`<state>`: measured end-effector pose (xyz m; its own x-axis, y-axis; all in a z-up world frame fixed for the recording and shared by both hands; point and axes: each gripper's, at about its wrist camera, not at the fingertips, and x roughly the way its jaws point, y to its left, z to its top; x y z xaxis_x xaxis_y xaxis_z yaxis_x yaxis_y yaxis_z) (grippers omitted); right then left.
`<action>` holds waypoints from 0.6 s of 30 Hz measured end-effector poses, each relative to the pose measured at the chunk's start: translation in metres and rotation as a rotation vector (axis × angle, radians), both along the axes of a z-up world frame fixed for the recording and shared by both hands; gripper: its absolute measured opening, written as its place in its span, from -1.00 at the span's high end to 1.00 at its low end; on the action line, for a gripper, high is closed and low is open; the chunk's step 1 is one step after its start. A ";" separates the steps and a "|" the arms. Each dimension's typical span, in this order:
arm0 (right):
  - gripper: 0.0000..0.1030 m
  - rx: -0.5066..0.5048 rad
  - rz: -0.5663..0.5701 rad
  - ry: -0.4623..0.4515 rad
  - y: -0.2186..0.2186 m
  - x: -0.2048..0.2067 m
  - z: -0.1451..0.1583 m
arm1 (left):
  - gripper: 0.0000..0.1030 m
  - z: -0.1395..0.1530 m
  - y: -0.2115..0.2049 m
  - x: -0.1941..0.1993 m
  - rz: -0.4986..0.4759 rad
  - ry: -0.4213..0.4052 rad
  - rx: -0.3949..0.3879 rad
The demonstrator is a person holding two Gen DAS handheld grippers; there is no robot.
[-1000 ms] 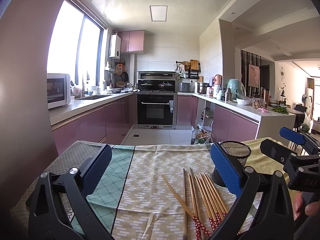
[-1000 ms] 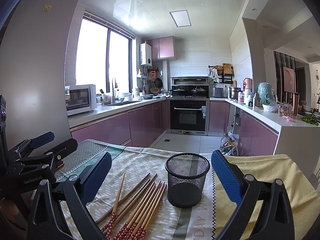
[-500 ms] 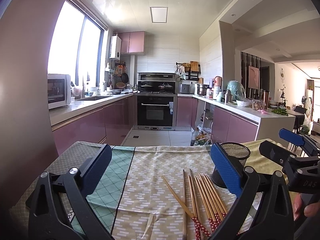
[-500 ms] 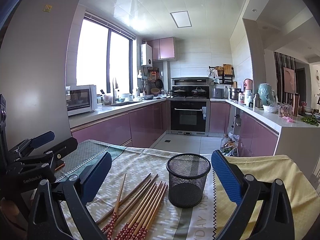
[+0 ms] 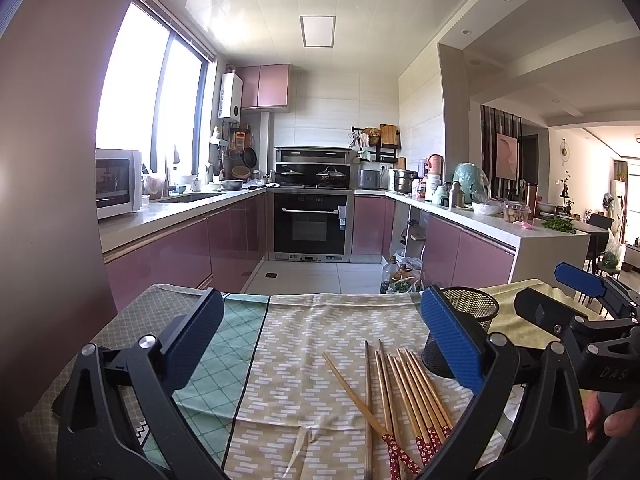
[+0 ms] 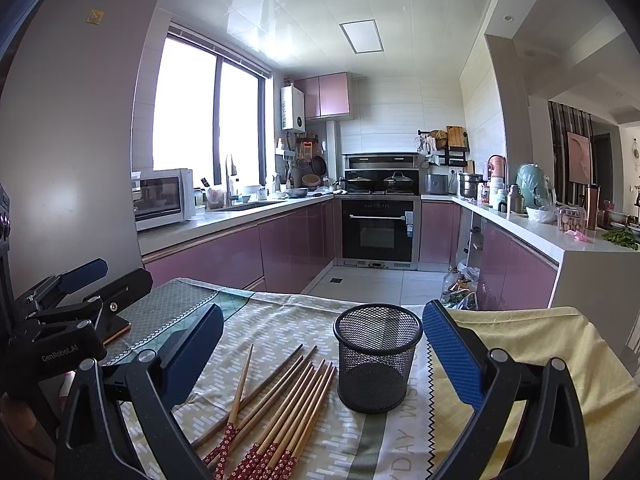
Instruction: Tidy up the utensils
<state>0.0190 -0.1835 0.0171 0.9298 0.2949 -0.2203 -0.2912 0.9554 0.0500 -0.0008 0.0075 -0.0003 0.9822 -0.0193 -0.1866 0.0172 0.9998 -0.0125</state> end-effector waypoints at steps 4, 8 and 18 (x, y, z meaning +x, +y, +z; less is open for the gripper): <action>-0.87 0.002 0.000 0.004 0.001 0.000 -0.001 | -0.89 -0.001 0.000 0.000 0.001 0.000 0.000; -0.87 0.006 0.002 0.009 -0.004 0.000 -0.003 | -0.89 -0.001 0.000 0.000 0.000 0.000 0.001; -0.87 0.008 0.005 0.017 -0.005 0.001 -0.004 | -0.89 0.000 0.002 -0.001 -0.001 0.002 -0.001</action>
<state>0.0202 -0.1883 0.0127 0.9246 0.3010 -0.2336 -0.2947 0.9535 0.0626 -0.0020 0.0093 -0.0007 0.9819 -0.0200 -0.1881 0.0178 0.9998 -0.0135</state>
